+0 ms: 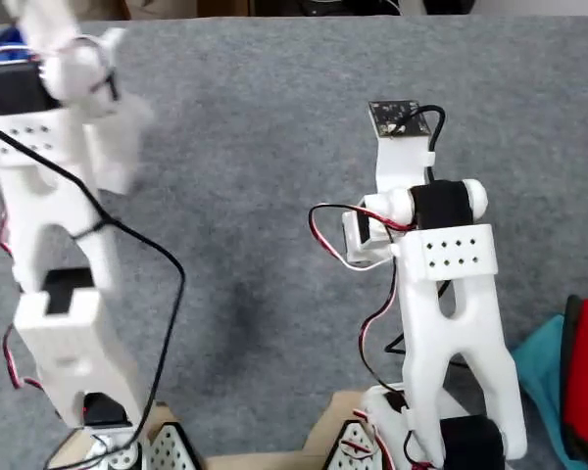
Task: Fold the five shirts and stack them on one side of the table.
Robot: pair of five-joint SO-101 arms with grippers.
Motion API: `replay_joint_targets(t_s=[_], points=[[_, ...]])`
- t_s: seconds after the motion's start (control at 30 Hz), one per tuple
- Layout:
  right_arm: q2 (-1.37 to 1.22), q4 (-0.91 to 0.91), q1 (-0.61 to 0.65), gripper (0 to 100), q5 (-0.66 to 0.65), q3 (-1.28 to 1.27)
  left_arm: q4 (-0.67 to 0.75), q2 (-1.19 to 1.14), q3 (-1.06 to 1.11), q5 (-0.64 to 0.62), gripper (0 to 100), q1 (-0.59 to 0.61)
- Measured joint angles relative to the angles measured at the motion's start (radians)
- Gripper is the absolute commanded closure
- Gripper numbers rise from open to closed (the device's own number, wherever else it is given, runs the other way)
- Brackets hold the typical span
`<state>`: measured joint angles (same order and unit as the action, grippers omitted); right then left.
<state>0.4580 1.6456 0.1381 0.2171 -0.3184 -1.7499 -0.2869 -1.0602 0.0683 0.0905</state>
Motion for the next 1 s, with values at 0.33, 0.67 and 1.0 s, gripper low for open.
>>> replay_joint_targets(t_s=[0.33, 0.67, 1.0], points=[[0.0, 0.084, -0.304, 99.3, -0.238, 0.055, 0.0, 0.238, 0.382, 0.0, 98, -0.35], [0.0, 0.092, -0.526, 99.3, -0.427, 0.055, 0.0, 0.253, 0.5, -0.06, 91, -0.58], [0.0, 0.103, -0.522, 99.3, -0.443, 0.055, 0.0, 0.261, 0.5, -0.308, 66, -0.453]])
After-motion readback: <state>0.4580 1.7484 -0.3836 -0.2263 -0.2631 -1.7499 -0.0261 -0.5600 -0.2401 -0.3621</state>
